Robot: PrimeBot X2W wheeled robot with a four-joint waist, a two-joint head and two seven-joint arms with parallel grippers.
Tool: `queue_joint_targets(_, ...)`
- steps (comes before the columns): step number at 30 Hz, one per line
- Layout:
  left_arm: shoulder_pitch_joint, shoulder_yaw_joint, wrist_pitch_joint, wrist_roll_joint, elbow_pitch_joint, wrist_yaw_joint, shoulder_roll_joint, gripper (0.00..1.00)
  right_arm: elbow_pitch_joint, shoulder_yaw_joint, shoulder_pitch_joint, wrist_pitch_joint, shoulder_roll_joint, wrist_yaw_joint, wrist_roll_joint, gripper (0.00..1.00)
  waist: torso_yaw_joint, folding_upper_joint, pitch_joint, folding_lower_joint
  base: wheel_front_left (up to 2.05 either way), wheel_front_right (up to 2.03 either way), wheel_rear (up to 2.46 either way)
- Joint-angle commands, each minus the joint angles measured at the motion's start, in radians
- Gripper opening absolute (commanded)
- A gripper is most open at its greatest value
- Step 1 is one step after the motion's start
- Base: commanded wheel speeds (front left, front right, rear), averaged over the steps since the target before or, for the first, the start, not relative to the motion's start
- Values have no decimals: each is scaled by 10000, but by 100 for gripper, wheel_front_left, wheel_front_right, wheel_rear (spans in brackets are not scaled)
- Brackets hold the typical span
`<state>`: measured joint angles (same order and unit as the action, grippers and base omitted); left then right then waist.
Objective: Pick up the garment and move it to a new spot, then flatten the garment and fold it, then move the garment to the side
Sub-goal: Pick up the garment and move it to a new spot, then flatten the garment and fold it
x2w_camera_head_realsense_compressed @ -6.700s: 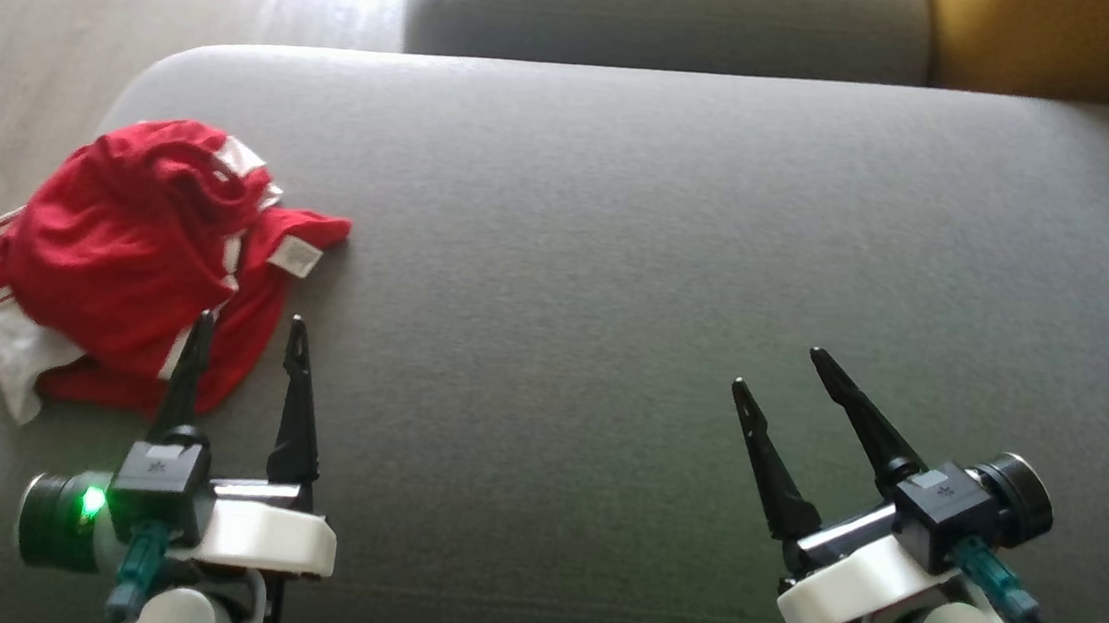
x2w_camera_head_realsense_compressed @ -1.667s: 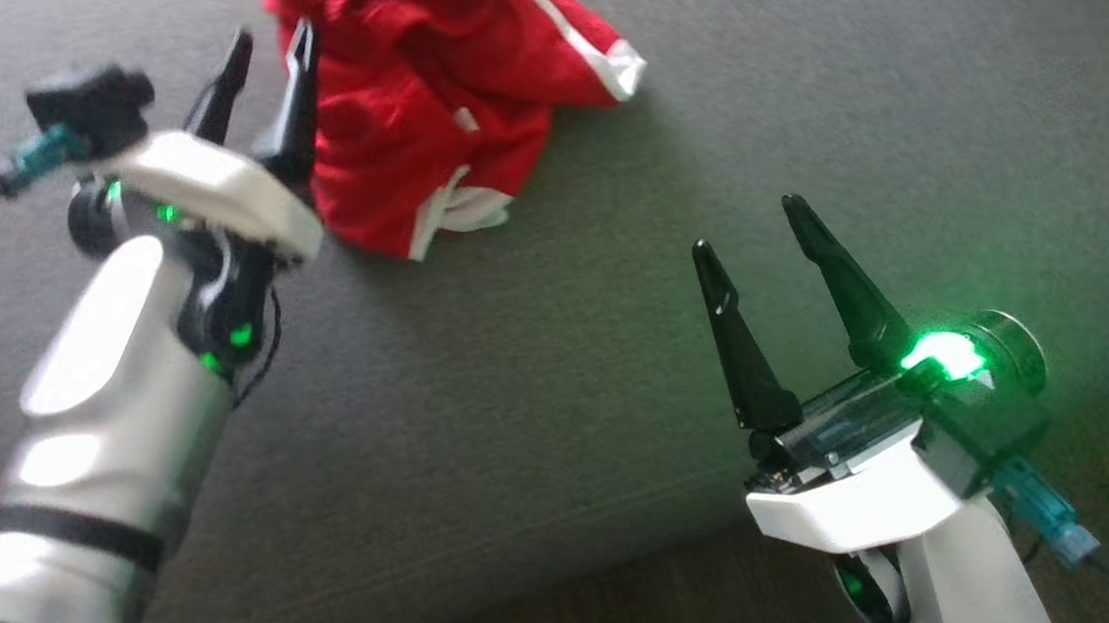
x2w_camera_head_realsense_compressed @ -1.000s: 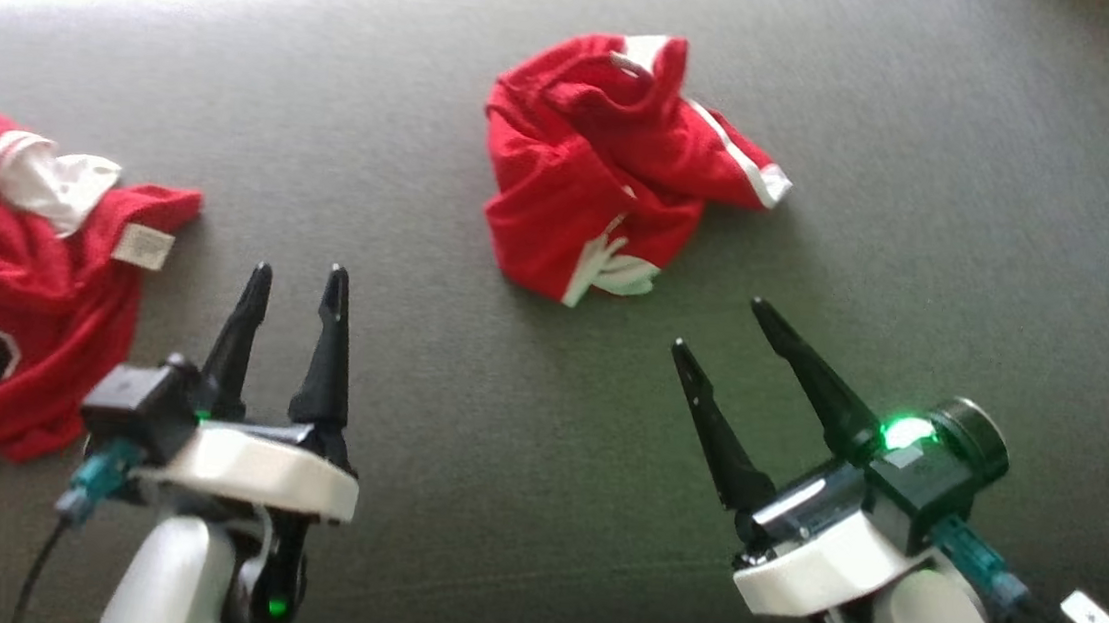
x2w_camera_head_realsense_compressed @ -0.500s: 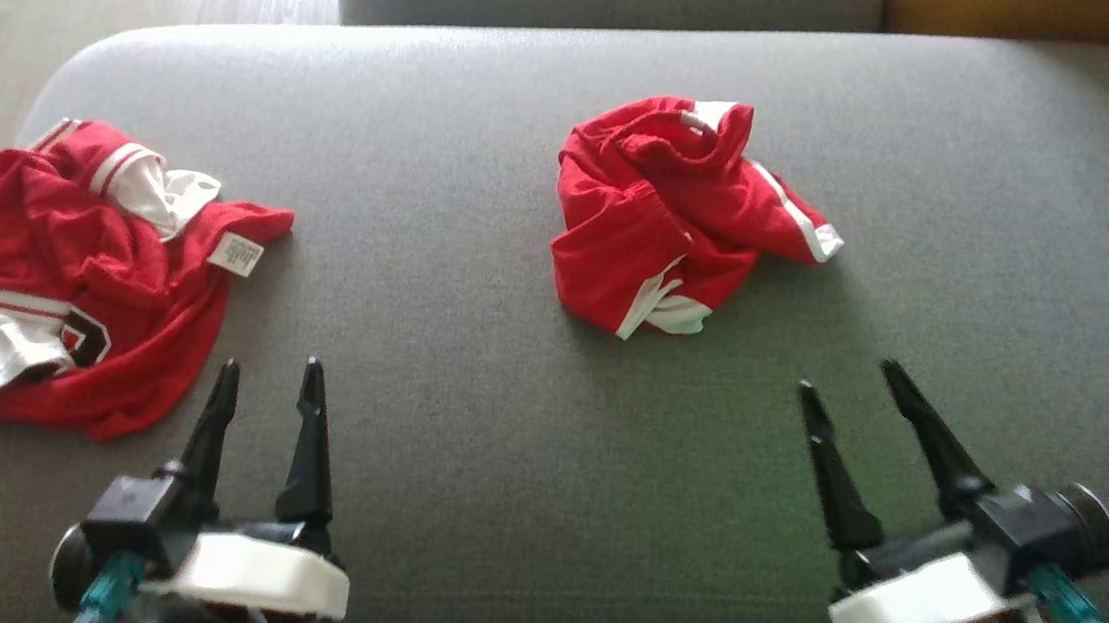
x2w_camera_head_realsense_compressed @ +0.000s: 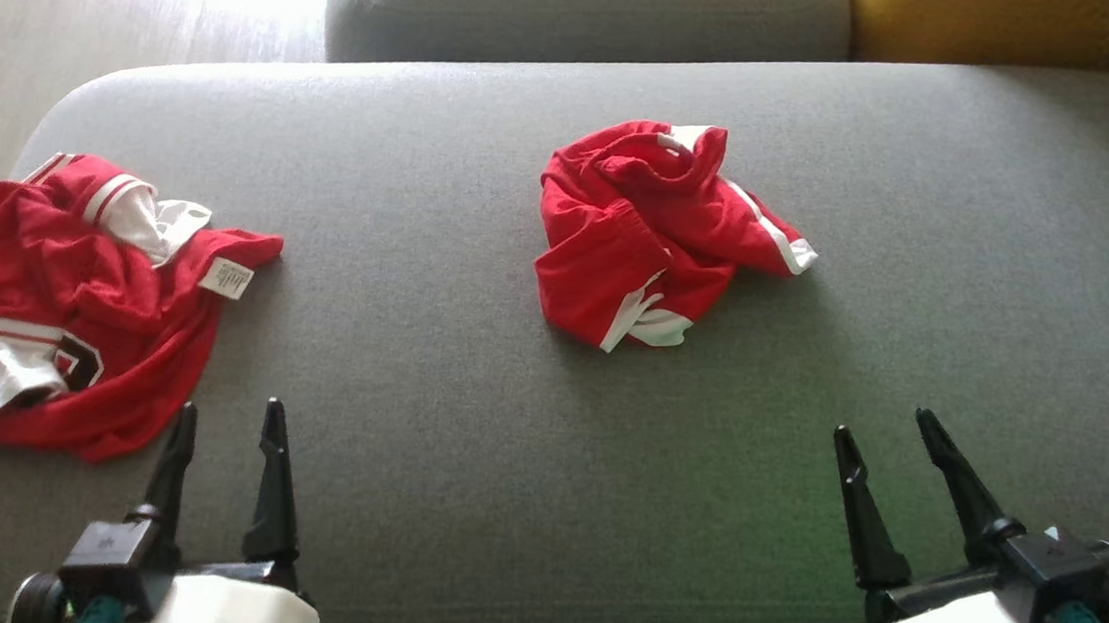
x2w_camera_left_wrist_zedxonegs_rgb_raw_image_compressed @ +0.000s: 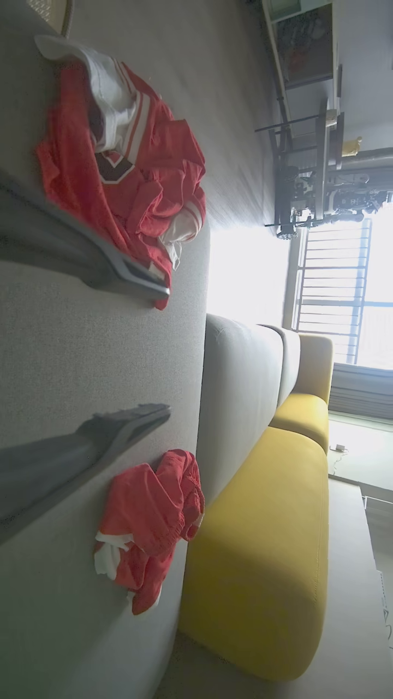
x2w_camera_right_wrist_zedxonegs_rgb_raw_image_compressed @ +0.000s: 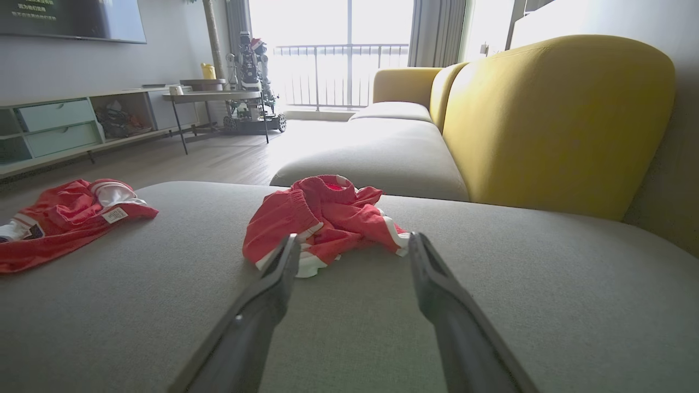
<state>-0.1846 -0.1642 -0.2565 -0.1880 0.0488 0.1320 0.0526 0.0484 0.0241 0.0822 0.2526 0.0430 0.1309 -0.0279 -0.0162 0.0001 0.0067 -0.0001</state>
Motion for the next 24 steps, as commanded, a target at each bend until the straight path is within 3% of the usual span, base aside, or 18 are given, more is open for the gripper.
queue_joint_targets(1, 131, 402, -53, 210, 388, 11, -23, 100, -359, -285, -301, 92, 72, -2, 37, 100, -48, -1, -8, 1, 0, 0, 0)
queue_joint_targets(24, 99, 265, -53, 765, -10, -136, -24, 100, -311, -543, -375, 92, 72, -2, -1, 100, -110, -1, 6, 1, 0, 0, 0)
